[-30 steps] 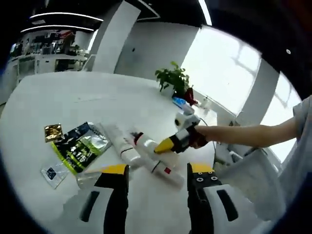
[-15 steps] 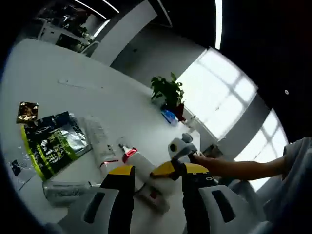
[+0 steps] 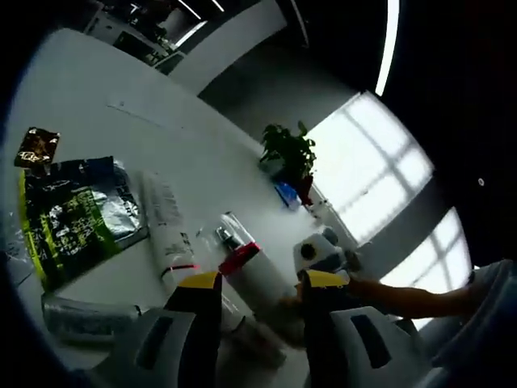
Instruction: Arrange the skincare products in the storage area until every visible bottle or jar stands upright without overlapping.
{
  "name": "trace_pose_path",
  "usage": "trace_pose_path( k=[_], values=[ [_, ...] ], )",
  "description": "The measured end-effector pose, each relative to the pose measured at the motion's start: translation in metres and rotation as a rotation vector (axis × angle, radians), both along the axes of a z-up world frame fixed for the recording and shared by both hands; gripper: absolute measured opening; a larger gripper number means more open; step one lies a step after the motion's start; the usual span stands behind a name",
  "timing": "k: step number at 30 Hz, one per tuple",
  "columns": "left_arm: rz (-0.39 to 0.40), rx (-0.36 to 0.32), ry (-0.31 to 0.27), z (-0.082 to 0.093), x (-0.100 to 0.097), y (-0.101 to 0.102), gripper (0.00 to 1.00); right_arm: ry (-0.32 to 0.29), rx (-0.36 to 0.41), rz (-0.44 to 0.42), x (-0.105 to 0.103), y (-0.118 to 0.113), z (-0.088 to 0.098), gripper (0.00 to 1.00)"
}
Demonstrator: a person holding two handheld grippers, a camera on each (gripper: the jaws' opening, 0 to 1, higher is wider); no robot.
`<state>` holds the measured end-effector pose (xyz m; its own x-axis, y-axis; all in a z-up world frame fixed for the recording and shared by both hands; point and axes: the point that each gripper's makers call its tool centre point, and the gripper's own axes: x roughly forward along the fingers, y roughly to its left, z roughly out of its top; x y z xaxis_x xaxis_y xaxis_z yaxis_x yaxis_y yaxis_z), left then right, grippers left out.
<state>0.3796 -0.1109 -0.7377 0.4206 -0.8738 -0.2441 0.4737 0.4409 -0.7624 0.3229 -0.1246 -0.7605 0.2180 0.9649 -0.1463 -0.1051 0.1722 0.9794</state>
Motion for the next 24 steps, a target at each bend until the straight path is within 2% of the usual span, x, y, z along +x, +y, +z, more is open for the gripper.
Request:
trace_pose_path(
  k=[3, 7, 10, 12, 14, 15, 18, 19, 20, 22, 24],
  values=[
    [0.024, -0.023, 0.003, 0.002, 0.007, 0.000, 0.36, -0.023, 0.022, 0.018, -0.004, 0.003, 0.011, 0.27],
    [0.017, -0.055, 0.016, 0.005, 0.002, -0.008, 0.38, -0.045, 0.058, 0.032, -0.011, 0.007, 0.025, 0.27],
    [0.005, -0.111, 0.015, 0.016, -0.005, -0.017, 0.38, -0.069, 0.070, 0.056, -0.017, 0.009, 0.033, 0.27],
    [0.011, -0.123, -0.003, 0.021, -0.008, -0.021, 0.43, -0.087, 0.068, 0.073, -0.020, 0.009, 0.036, 0.27],
    [0.002, -0.134, -0.003, 0.022, -0.007, -0.022, 0.42, -0.114, 0.060, 0.090, -0.023, 0.009, 0.038, 0.27],
    [-0.006, -0.154, 0.022, 0.023, -0.005, -0.022, 0.41, -0.119, 0.056, 0.092, -0.024, 0.008, 0.039, 0.27],
    [-0.037, -0.178, 0.047, 0.026, -0.009, -0.024, 0.36, -0.140, 0.046, 0.102, -0.026, 0.004, 0.039, 0.27],
    [-0.056, -0.174, 0.017, 0.027, -0.009, -0.026, 0.35, -0.158, 0.028, 0.114, -0.027, 0.003, 0.037, 0.27],
    [-0.060, -0.166, 0.014, 0.028, -0.010, -0.027, 0.34, -0.165, 0.023, 0.122, -0.028, 0.002, 0.037, 0.27],
    [-0.084, -0.177, 0.039, 0.030, -0.014, -0.031, 0.32, -0.166, 0.023, 0.126, -0.030, 0.000, 0.037, 0.27],
    [-0.100, -0.176, -0.022, 0.036, -0.015, -0.035, 0.32, -0.188, 0.028, 0.135, -0.031, -0.003, 0.040, 0.27]
  ],
)
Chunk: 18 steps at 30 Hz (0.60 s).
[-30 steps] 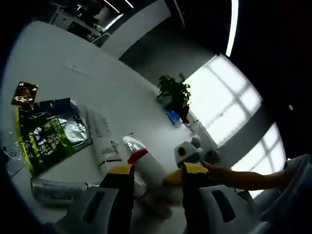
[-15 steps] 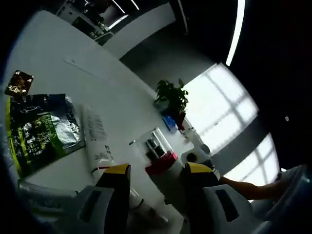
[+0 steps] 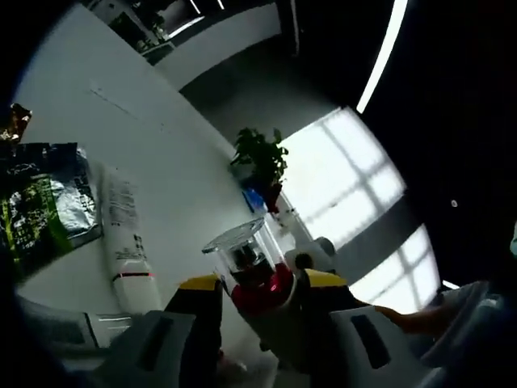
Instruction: Arrange the skincare products in the storage area until every visible bottle or jar stands upright without overlapping.
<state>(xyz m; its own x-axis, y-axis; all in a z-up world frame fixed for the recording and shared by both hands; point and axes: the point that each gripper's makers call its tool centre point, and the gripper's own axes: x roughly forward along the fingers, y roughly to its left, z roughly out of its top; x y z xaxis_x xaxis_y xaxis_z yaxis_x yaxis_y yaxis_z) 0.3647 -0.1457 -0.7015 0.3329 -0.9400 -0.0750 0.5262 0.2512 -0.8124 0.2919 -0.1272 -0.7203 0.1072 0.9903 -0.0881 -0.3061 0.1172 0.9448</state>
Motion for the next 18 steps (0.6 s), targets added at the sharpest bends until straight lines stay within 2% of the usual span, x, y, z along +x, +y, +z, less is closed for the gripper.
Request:
trace_pose_path(
  k=[5, 7, 10, 12, 18],
  values=[
    [-0.006, -0.006, -0.003, 0.008, 0.005, -0.007, 0.30, -0.062, -0.014, 0.009, 0.004, -0.005, 0.007, 0.27],
    [0.005, 0.011, -0.049, 0.015, 0.003, -0.015, 0.30, -0.107, -0.036, 0.011, 0.008, -0.011, 0.009, 0.27],
    [-0.005, 0.013, -0.028, 0.015, 0.009, -0.013, 0.29, -0.191, -0.102, 0.028, 0.009, -0.016, 0.008, 0.28],
    [-0.026, 0.033, -0.050, 0.015, 0.009, -0.014, 0.28, -0.247, -0.147, 0.048, 0.008, -0.020, 0.005, 0.28],
    [-0.061, 0.080, -0.069, 0.010, 0.011, -0.019, 0.27, -0.299, -0.214, 0.074, 0.002, -0.024, -0.002, 0.28]
  ],
)
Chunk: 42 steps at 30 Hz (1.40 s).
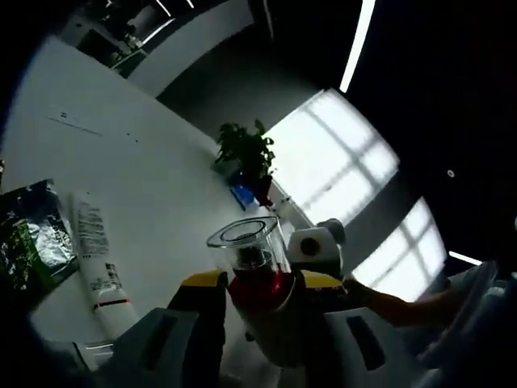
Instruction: Arrange the skincare products in the storage area until every visible bottle or jar stands upright without overlapping.
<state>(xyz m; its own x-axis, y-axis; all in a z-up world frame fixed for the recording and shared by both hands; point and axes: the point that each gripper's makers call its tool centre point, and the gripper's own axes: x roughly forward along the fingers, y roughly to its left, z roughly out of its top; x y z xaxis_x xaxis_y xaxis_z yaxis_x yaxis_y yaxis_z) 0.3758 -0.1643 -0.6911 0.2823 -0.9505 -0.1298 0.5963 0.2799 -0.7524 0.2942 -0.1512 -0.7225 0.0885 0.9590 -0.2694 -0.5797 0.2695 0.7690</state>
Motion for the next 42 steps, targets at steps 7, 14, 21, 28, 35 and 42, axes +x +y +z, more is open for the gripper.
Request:
trace_pose_path(
  k=[7, 14, 21, 28, 35, 42],
  values=[
    [-0.005, 0.089, -0.117, -0.002, -0.003, -0.006, 0.26, -0.140, -0.120, 0.005, 0.005, -0.004, -0.014, 0.28],
    [-0.006, 0.211, -0.312, -0.002, -0.005, -0.010, 0.26, -0.288, -0.218, 0.027, 0.013, -0.004, -0.027, 0.28],
    [-0.007, 0.329, -0.443, -0.004, -0.009, -0.014, 0.25, -0.385, -0.289, 0.014, 0.042, -0.010, -0.037, 0.29],
    [0.030, 0.426, -0.580, -0.005, -0.004, -0.016, 0.25, -0.526, -0.402, -0.029, 0.067, -0.016, -0.046, 0.29],
    [0.050, 0.493, -0.601, -0.012, -0.002, -0.015, 0.25, -0.596, -0.442, -0.020, 0.072, -0.013, -0.057, 0.29],
    [0.077, 0.512, -0.621, -0.011, 0.002, -0.014, 0.24, -0.645, -0.398, 0.005, 0.083, -0.010, -0.060, 0.30]
  ],
)
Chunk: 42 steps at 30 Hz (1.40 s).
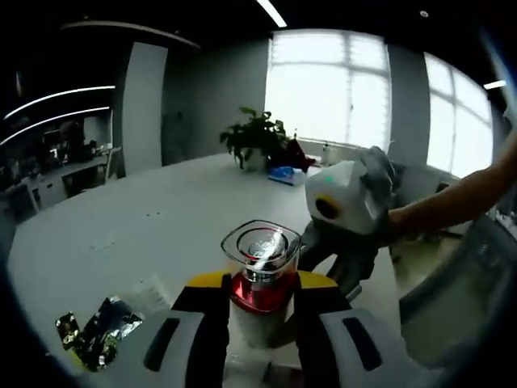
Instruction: Arrange the skincare products in the storage area until every visible bottle or jar stands upright without overlapping.
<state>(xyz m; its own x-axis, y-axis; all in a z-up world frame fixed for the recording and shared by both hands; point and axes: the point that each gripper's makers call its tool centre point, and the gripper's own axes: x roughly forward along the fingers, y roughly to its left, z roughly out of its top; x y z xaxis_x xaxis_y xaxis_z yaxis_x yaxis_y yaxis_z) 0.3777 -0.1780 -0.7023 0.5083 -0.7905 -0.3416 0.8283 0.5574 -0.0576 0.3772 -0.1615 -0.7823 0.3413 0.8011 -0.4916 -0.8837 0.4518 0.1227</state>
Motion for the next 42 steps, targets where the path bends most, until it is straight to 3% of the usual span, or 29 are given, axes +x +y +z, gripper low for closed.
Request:
trace_pose_path(
  k=[7, 12, 14, 20, 26, 29, 32, 34, 35, 38, 42],
  values=[
    [0.040, 0.020, -0.022, 0.000, 0.004, 0.003, 0.24, -0.057, 0.007, 0.086, 0.001, 0.005, 0.003, 0.30],
    [0.036, 0.024, -0.049, 0.000, 0.006, 0.002, 0.25, -0.056, 0.001, 0.096, -0.003, 0.008, 0.004, 0.30],
    [0.031, 0.026, -0.076, 0.001, 0.006, 0.000, 0.25, -0.059, -0.002, 0.089, -0.006, 0.010, 0.006, 0.30],
    [0.030, -0.016, -0.059, 0.004, 0.009, 0.003, 0.25, -0.053, 0.008, 0.049, -0.003, 0.007, 0.008, 0.31],
    [0.019, -0.022, -0.052, 0.002, 0.014, 0.000, 0.26, -0.038, 0.098, -0.068, 0.005, 0.011, 0.024, 0.37],
    [0.024, -0.026, -0.056, 0.000, 0.026, -0.001, 0.26, -0.049, 0.072, -0.082, 0.005, 0.010, 0.019, 0.39],
    [0.024, -0.021, -0.050, -0.002, 0.022, 0.000, 0.28, -0.032, 0.044, -0.112, 0.001, 0.009, 0.011, 0.41],
    [0.023, -0.011, -0.039, -0.007, 0.023, 0.004, 0.26, -0.041, 0.060, -0.134, -0.003, 0.011, 0.012, 0.39],
    [0.027, -0.032, -0.029, -0.008, 0.029, 0.007, 0.26, -0.017, 0.074, -0.173, 0.001, 0.009, 0.010, 0.38],
    [0.033, -0.034, -0.016, -0.011, 0.038, 0.011, 0.26, -0.081, 0.045, -0.172, 0.006, 0.004, 0.011, 0.34],
    [0.035, -0.036, -0.001, -0.016, 0.052, 0.017, 0.26, -0.081, 0.035, -0.134, 0.003, 0.006, 0.011, 0.32]
  ],
)
